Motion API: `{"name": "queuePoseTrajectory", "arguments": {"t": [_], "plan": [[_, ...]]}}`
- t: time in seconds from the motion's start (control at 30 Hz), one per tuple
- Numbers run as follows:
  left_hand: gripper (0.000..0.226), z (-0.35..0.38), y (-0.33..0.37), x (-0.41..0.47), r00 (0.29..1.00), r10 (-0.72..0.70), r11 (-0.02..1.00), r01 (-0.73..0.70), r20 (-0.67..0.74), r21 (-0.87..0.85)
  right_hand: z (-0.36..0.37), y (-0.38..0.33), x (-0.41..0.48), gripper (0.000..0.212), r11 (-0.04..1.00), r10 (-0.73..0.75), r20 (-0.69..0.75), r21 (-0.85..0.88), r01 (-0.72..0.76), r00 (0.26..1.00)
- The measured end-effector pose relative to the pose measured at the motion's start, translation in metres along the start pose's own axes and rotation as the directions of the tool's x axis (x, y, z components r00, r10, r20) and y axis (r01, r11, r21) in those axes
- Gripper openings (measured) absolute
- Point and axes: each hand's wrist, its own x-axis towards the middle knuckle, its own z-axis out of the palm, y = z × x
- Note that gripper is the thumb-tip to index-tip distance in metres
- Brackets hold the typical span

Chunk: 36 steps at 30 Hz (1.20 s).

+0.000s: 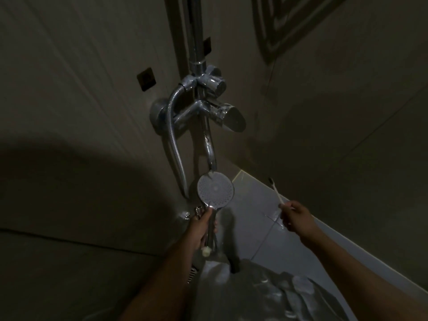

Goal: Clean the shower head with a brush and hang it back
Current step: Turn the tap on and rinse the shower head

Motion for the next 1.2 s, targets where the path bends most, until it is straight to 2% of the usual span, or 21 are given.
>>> {"name": "queuePoseTrajectory", "arguments": {"t": [0.2, 0.53, 0.7, 0.8, 0.87, 0.97, 1.1, 1.2], "plan": [[0.028, -0.010, 0.008, -0.004, 0.997, 0.043, 0.999, -0.043, -0.065, -0.009, 0.019, -0.048, -0.004, 0.016, 0.981, -0.099, 0.078, 0.175, 0.084, 0.992], [0.028, 0.018, 0.058, 0.020, 0.995, 0.099, 0.994, -0.099, -0.005, 0.056, 0.038, -0.103, -0.011, 0.012, 0.928, -0.216, 0.093, 0.330, 0.175, 0.972], [0.025, 0.042, 0.069, 0.027, 0.995, 0.084, 0.996, -0.086, 0.044, 0.029, 0.041, -0.118, -0.010, 0.011, 0.901, -0.273, 0.063, 0.366, 0.232, 0.960], [0.028, 0.045, 0.060, 0.032, 0.997, 0.054, 0.994, -0.059, 0.058, 0.087, 0.042, -0.117, -0.004, 0.011, 0.921, -0.276, 0.056, 0.300, 0.248, 0.960], [0.030, 0.040, 0.052, 0.034, 0.998, 0.040, 0.991, -0.046, 0.043, 0.128, 0.045, -0.109, 0.003, 0.013, 0.965, -0.224, 0.025, 0.144, 0.219, 0.974], [0.033, 0.030, 0.041, 0.038, 0.999, 0.048, 0.992, -0.047, -0.007, 0.115, 0.047, -0.082, 0.019, 0.013, 0.997, -0.075, -0.025, -0.038, 0.074, 0.997], [0.034, 0.012, 0.036, 0.039, 0.998, 0.043, 0.995, -0.039, -0.036, 0.093, 0.035, -0.043, 0.038, 0.008, 0.990, 0.072, -0.096, -0.114, -0.083, 0.993], [0.030, 0.006, 0.042, 0.035, 0.999, 0.032, 0.997, -0.029, -0.044, 0.070, 0.021, -0.019, 0.044, 0.011, 0.968, 0.151, -0.173, -0.174, -0.182, 0.973]]}}
